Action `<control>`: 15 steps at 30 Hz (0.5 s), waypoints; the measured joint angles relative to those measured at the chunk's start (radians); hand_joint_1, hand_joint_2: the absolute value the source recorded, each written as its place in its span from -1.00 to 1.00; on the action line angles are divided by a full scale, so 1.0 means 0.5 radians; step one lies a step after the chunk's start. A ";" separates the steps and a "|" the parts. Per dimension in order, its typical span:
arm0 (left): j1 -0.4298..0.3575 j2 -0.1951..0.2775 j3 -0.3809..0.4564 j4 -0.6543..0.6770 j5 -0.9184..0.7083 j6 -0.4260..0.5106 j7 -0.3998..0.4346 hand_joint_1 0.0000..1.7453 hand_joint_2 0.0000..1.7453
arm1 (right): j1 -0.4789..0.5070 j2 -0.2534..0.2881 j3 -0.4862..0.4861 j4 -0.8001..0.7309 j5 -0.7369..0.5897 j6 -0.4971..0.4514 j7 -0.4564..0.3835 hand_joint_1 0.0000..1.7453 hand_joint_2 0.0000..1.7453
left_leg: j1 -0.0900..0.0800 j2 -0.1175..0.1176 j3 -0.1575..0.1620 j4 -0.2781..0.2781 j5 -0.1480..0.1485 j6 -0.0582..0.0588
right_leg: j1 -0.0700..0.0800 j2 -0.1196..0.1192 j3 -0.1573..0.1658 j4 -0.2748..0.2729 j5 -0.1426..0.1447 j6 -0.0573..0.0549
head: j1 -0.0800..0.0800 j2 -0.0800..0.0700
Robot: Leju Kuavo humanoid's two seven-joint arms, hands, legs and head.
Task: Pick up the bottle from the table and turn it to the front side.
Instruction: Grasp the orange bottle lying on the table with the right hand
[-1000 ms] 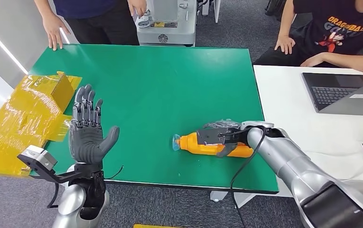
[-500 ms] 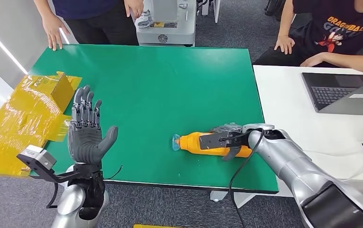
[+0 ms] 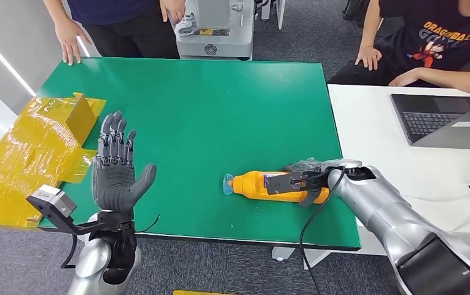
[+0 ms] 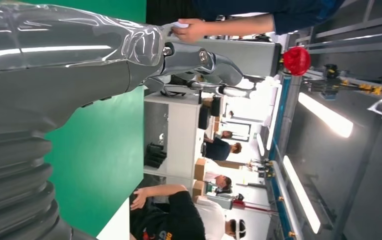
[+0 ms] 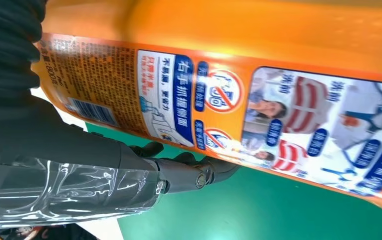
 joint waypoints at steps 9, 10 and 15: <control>0.000 -0.003 0.006 0.000 -0.008 0.000 0.000 -1.00 1.00 | 0.065 -0.004 0.017 0.000 -0.061 -0.179 -0.042 -0.87 1.00 | 0.000 0.000 0.000 0.000 0.000 0.000 | 0.000 0.000 0.000 0.000 0.000 0.000 | 0.000 0.000; 0.000 -0.003 0.007 0.000 -0.009 0.000 0.000 -1.00 1.00 | 0.073 -0.003 0.017 0.000 -0.072 -0.210 -0.049 -0.48 1.00 | 0.000 0.000 0.000 0.000 0.000 0.000 | 0.000 0.000 0.000 0.000 0.000 0.000 | 0.000 0.000; 0.000 -0.007 0.012 0.000 -0.013 0.000 -0.006 -1.00 1.00 | 0.121 0.003 0.011 0.000 -0.105 -0.358 -0.124 0.93 1.00 | 0.000 0.000 0.000 0.000 0.000 0.000 | 0.000 0.000 0.000 0.000 0.000 0.000 | 0.000 0.000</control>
